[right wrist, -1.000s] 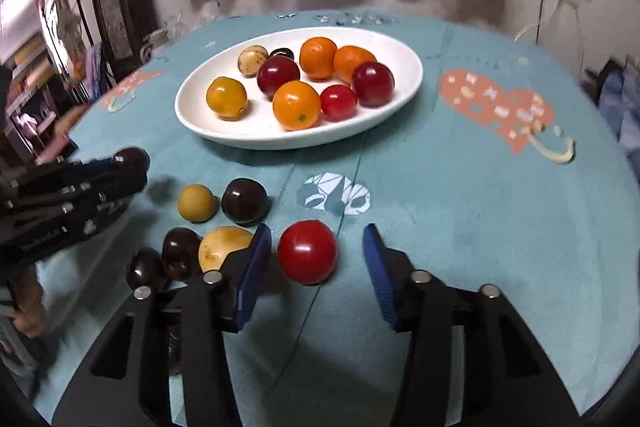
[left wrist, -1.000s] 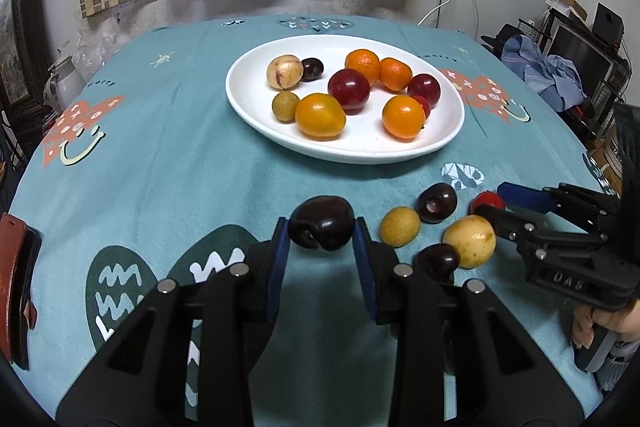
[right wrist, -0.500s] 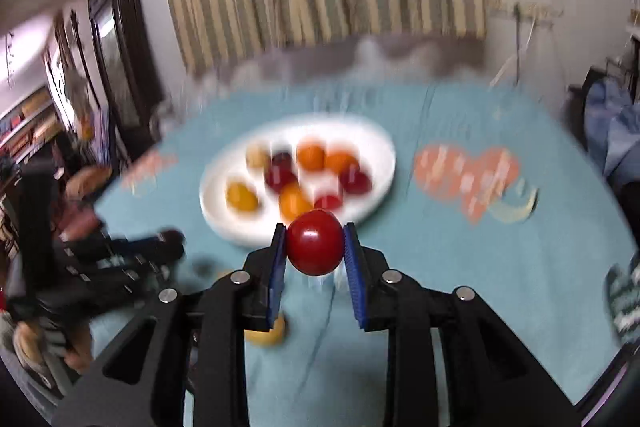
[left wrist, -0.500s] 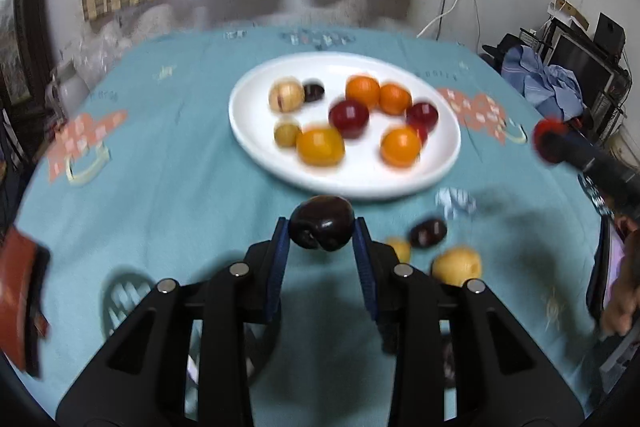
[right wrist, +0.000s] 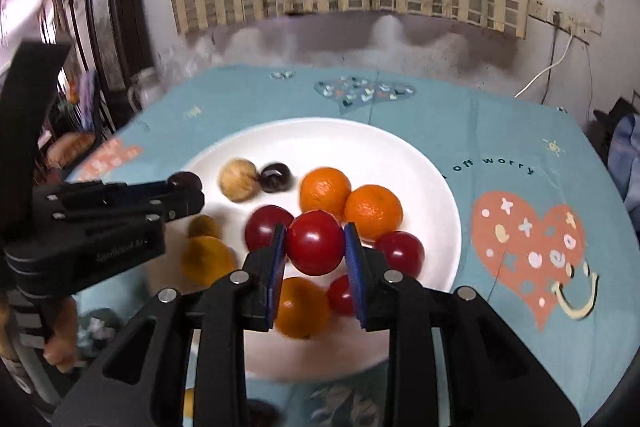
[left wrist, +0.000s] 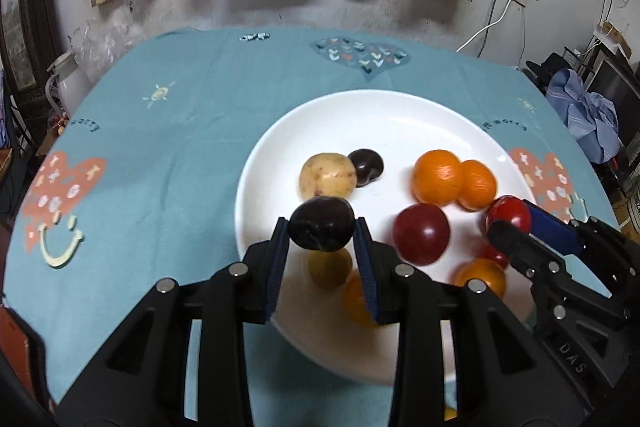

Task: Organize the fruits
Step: 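Release the dark plum onto the plate with the left tool while the right tool drops the red plum there, then grasp a dark plum with the left tool while the right tool grasps a large dark plum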

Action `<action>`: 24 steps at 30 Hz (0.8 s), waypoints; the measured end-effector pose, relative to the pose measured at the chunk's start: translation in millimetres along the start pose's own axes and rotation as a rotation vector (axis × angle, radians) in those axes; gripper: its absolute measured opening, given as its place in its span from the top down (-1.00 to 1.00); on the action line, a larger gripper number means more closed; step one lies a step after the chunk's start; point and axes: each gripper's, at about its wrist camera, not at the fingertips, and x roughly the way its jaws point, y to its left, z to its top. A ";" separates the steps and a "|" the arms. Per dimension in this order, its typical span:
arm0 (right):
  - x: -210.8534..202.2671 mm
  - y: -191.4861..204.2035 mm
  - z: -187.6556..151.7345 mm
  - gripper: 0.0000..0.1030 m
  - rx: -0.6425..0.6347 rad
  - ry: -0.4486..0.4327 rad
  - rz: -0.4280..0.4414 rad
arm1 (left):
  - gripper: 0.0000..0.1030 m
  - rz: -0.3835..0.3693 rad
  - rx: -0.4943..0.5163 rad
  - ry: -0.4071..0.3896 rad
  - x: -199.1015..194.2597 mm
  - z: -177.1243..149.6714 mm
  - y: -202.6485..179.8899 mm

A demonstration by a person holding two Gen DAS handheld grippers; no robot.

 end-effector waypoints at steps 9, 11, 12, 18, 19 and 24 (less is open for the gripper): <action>-32.0 -18.6 8.2 -0.18 0.150 -0.058 0.063 | -0.38 0.054 0.003 -0.055 -35.5 -14.5 -2.9; -50.0 -16.9 8.6 -0.18 0.158 -0.074 0.060 | -0.38 0.050 -0.006 -0.056 -51.3 -23.4 -1.8; -58.8 -17.9 8.6 -0.18 0.164 -0.090 0.060 | -0.37 0.054 -0.008 -0.057 -58.5 -28.0 -1.2; -134.7 -11.3 -36.3 -0.18 0.164 -0.161 0.107 | -0.37 0.049 0.055 -0.062 -103.0 -87.0 -14.6; -141.2 -9.0 -43.9 -0.18 0.152 -0.161 0.100 | -0.38 0.045 0.068 -0.057 -106.5 -97.6 -18.4; -167.4 -4.7 -95.3 -0.18 0.119 -0.172 0.084 | -0.38 0.004 0.100 -0.026 -115.0 -142.1 -32.0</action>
